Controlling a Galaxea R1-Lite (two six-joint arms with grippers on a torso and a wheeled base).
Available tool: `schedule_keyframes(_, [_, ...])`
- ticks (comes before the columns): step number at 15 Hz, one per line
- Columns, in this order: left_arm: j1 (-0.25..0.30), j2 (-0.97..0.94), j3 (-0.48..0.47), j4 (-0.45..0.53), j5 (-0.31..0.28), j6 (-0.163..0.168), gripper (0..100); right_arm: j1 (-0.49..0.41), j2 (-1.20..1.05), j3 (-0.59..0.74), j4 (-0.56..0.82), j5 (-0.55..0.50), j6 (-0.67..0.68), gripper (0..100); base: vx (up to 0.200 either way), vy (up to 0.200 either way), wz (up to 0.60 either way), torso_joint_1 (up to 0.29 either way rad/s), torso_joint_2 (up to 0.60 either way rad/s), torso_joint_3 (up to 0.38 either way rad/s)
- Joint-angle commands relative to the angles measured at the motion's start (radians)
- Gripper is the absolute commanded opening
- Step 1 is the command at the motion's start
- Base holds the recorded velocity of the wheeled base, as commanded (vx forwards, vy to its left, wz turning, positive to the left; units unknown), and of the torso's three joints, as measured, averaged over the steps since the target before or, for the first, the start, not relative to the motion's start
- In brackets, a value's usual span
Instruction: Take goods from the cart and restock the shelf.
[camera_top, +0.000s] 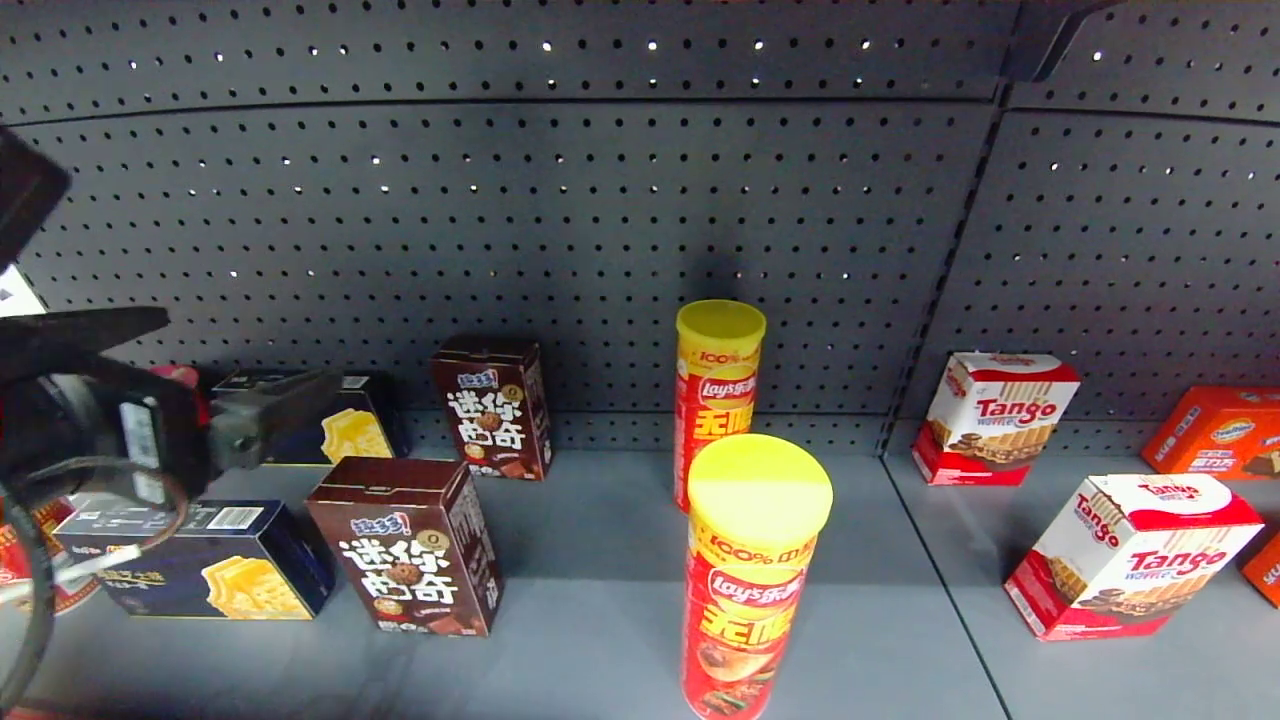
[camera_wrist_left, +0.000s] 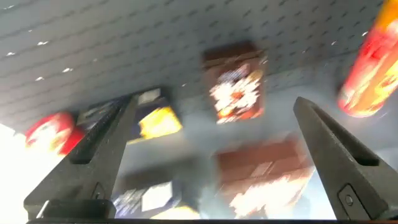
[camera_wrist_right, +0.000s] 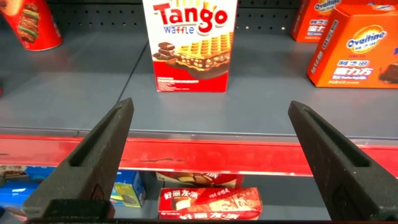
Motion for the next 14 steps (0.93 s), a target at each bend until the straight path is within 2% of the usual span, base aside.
schedule_keyframes(1, [0.145, -0.262, 0.169, 0.000, -0.063, 0.024, 100, 0.000, 0.001, 0.000, -0.001, 0.000, -0.005, 100, 0.000, 0.000, 0.00, 0.000, 0.00, 0.000])
schedule_keyframes(3, [0.274, -0.390, 0.236, 0.009, -0.071, 0.001, 100, 0.008, 0.030, -0.045, 0.002, 0.035, -0.074, 100, 0.000, 0.000, 0.00, 0.000, 0.00, 0.000])
schedule_keyframes(4, [0.289, -0.412, 0.255, 0.011, -0.070, -0.017, 100, 0.006, 0.113, -0.112, 0.002, 0.049, -0.072, 100, 0.000, 0.000, 0.00, 0.000, 0.00, 0.000])
schedule_keyframes(5, [0.304, -0.435, 0.293, 0.014, -0.067, -0.039, 100, 0.011, 0.287, -0.247, -0.009, 0.055, -0.063, 100, 0.000, 0.000, 0.00, 0.000, 0.00, 0.000])
schedule_keyframes(6, [0.309, -0.441, 0.307, 0.015, -0.067, -0.040, 100, 0.017, 0.336, -0.292, -0.009, 0.058, -0.058, 100, 0.000, 0.000, 0.00, 0.000, 0.00, 0.000])
schedule_keyframes(7, [0.310, -0.447, 0.333, 0.015, -0.067, -0.025, 100, 0.074, 0.514, -0.439, -0.009, 0.112, -0.067, 100, 0.000, 0.000, 0.00, 0.000, 0.00, 0.000])
schedule_keyframes(8, [0.306, -0.443, 0.331, 0.015, -0.068, 0.015, 100, 0.126, 0.627, -0.522, -0.017, 0.127, -0.090, 100, 0.000, 0.000, 0.00, 0.000, 0.00, 0.000])
schedule_keyframes(9, [0.301, -0.437, 0.333, 0.015, -0.070, 0.035, 100, 0.158, 0.679, -0.551, -0.021, 0.127, -0.098, 100, 0.000, 0.000, 0.00, 0.000, 0.00, 0.000])
schedule_keyframes(10, [0.270, -0.415, 0.344, 0.017, -0.074, 0.073, 100, 0.265, 0.794, -0.588, -0.069, 0.113, -0.121, 100, 0.000, 0.000, 0.00, 0.000, 0.00, 0.000])
schedule_keyframes(11, [0.254, -0.406, 0.350, 0.015, -0.074, 0.072, 100, 0.307, 0.833, -0.588, -0.089, 0.095, -0.144, 100, 0.000, 0.000, 0.00, 0.000, 0.00, 0.000])
schedule_keyframes(12, [0.244, -0.395, 0.353, 0.015, -0.074, 0.064, 100, 0.416, 0.909, -0.569, -0.138, 0.024, -0.181, 100, 0.000, 0.000, 0.00, 0.000, 0.00, 0.000])
schedule_keyframes(14, [0.241, -0.395, 0.353, 0.015, -0.074, 0.040, 100, 0.555, 1.000, -0.529, -0.248, -0.068, -0.176, 100, 0.000, 0.000, 0.00, 0.000, 0.00, 0.000])
